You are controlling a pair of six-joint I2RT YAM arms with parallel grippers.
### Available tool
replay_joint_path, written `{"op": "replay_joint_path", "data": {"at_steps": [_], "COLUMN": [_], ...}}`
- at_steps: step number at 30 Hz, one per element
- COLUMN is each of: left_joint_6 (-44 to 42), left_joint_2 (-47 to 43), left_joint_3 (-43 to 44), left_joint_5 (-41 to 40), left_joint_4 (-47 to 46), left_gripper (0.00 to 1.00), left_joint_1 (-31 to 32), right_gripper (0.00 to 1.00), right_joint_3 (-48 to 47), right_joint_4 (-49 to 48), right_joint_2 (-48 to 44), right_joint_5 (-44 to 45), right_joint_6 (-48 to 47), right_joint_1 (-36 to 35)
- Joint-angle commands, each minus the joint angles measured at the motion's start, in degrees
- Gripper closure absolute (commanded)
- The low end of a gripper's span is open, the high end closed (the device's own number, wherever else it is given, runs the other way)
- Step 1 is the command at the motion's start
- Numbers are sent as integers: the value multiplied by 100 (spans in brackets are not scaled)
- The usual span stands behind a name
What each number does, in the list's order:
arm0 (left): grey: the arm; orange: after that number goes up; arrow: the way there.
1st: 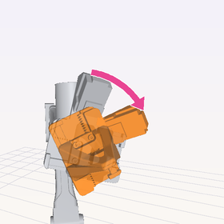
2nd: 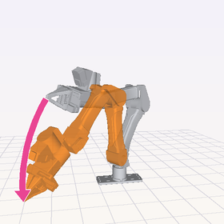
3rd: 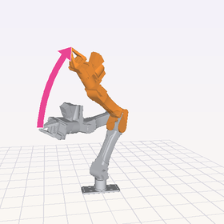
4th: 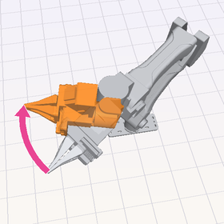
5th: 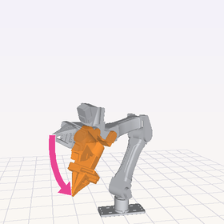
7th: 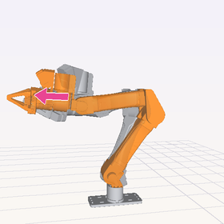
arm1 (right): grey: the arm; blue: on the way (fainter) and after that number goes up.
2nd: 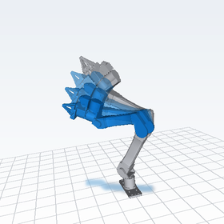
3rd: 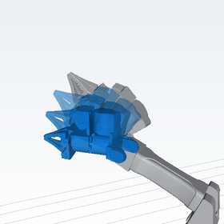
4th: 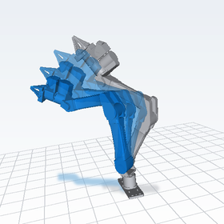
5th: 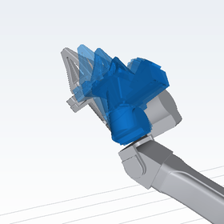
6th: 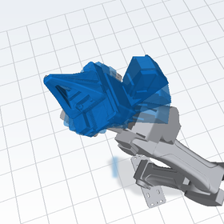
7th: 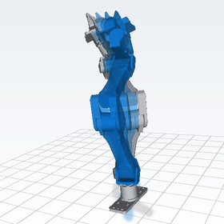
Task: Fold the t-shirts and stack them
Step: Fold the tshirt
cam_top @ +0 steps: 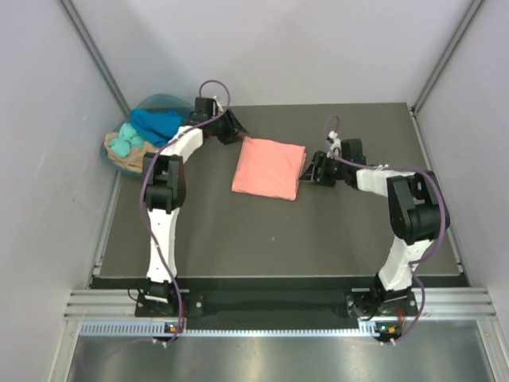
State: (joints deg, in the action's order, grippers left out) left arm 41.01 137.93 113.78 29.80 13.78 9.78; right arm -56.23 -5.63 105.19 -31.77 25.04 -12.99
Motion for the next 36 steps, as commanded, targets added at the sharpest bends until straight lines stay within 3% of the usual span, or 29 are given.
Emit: {"op": "replay_joint_path", "data": {"at_steps": [1,8,11,17,25,27,28,29,30,32,36], "left_joint_6": [-419,-559,-524,-559,-595,-595,-612,-630,-630,-673,-718], "left_joint_2": [-1125,-2296,-2323,-2209,-2024,-2024,-2033,-2042,-2042,-2024,-1972], "left_joint_3": [-249,-2672,-3210,-3765,-4047,-4074,-4100,-4100,-4100,-4100,-4144], "left_joint_5": [-421,-573,-459,-668,-941,-1020,-1168,-1300,-1449,-1983,-2496], "left_joint_4": [722,504,301,151,151,221,274,335,510,686,951], "left_gripper": [52,53,54,57,58,58,58,59,59,59,60], "left_joint_1": [-3,322,384,419,481,490,490,498,507,516,595], "right_gripper": [42,54,52,44,51,61,70,87,93,100,100], "right_joint_3": [-573,-1434,-1584,-2076,-2085,-2015,-2032,-2041,-2050,-2059,-2234], "right_joint_4": [141,-52,-429,-360,-896,-1062,-1046,-1011,-1028,-1063,-1054], "right_joint_2": [-113,695,950,1443,1812,1882,1909,1926,1979,2041,2208], "right_joint_5": [58,-452,-611,-470,-848,-892,-866,-840,-831,-874,-1024], "right_joint_6": [10,79,299,247,519,625,625,590,581,581,572], "right_joint_1": [420,526,517,465,315,333,341,350,411,490,701]}}
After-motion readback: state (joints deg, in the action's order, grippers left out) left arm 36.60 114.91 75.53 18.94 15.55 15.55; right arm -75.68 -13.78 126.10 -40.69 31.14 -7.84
